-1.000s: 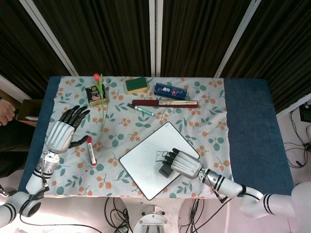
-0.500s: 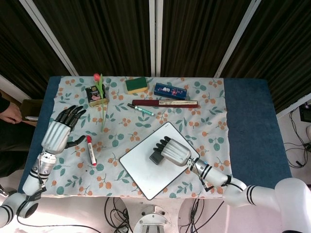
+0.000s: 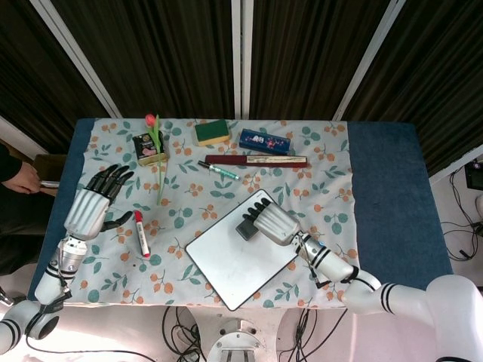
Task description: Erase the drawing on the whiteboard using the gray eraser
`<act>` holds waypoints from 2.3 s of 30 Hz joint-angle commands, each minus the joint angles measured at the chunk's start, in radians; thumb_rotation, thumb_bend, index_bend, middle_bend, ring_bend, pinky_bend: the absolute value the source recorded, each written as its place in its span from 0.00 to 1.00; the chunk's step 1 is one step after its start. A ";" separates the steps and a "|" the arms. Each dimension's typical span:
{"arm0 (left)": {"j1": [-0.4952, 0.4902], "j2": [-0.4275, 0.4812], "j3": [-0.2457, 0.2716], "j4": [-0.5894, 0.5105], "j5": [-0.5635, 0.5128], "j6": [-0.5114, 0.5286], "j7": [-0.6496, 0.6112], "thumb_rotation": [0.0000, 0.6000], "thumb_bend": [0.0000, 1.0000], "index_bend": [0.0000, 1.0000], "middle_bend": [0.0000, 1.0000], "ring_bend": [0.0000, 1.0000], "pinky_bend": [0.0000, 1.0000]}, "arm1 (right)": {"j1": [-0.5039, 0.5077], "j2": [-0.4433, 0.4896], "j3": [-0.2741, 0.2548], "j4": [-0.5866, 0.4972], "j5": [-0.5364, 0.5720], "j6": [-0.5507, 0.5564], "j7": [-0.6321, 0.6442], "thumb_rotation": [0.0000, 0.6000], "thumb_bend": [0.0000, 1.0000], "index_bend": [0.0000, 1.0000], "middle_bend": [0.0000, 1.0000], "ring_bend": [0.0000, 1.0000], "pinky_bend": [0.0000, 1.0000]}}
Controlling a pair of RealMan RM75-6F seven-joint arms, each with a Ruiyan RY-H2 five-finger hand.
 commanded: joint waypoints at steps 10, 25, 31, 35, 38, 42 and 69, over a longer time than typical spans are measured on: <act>0.007 0.001 -0.003 -0.001 0.000 0.005 0.003 1.00 0.20 0.12 0.10 0.07 0.19 | 0.009 -0.013 -0.076 -0.077 -0.055 -0.017 -0.003 1.00 0.46 0.55 0.50 0.38 0.40; 0.014 0.001 -0.001 0.002 0.004 0.008 -0.002 1.00 0.20 0.12 0.10 0.07 0.19 | 0.011 0.007 -0.113 -0.172 -0.106 0.003 0.014 1.00 0.46 0.55 0.50 0.39 0.41; 0.016 0.001 -0.002 0.002 0.005 0.011 -0.002 1.00 0.20 0.12 0.10 0.07 0.19 | 0.011 -0.030 -0.079 -0.107 -0.067 -0.011 -0.036 1.00 0.46 0.55 0.50 0.39 0.41; 0.018 0.003 -0.002 0.005 0.006 0.013 -0.005 1.00 0.20 0.12 0.10 0.07 0.19 | 0.021 -0.055 -0.042 -0.054 -0.021 -0.035 -0.045 1.00 0.46 0.55 0.50 0.39 0.41; 0.020 0.007 -0.004 0.007 0.004 0.015 -0.009 1.00 0.20 0.12 0.10 0.07 0.19 | 0.031 -0.067 -0.017 -0.017 0.005 -0.048 -0.046 1.00 0.46 0.55 0.51 0.39 0.41; 0.023 0.010 -0.006 0.010 -0.001 0.016 -0.018 1.00 0.20 0.12 0.10 0.07 0.19 | 0.041 -0.078 0.010 0.031 0.038 -0.059 -0.046 1.00 0.46 0.55 0.51 0.39 0.41; 0.031 -0.005 0.009 0.017 0.014 0.012 -0.013 1.00 0.20 0.12 0.10 0.07 0.19 | -0.091 0.165 0.042 0.230 0.209 -0.021 0.082 1.00 0.46 0.55 0.51 0.39 0.41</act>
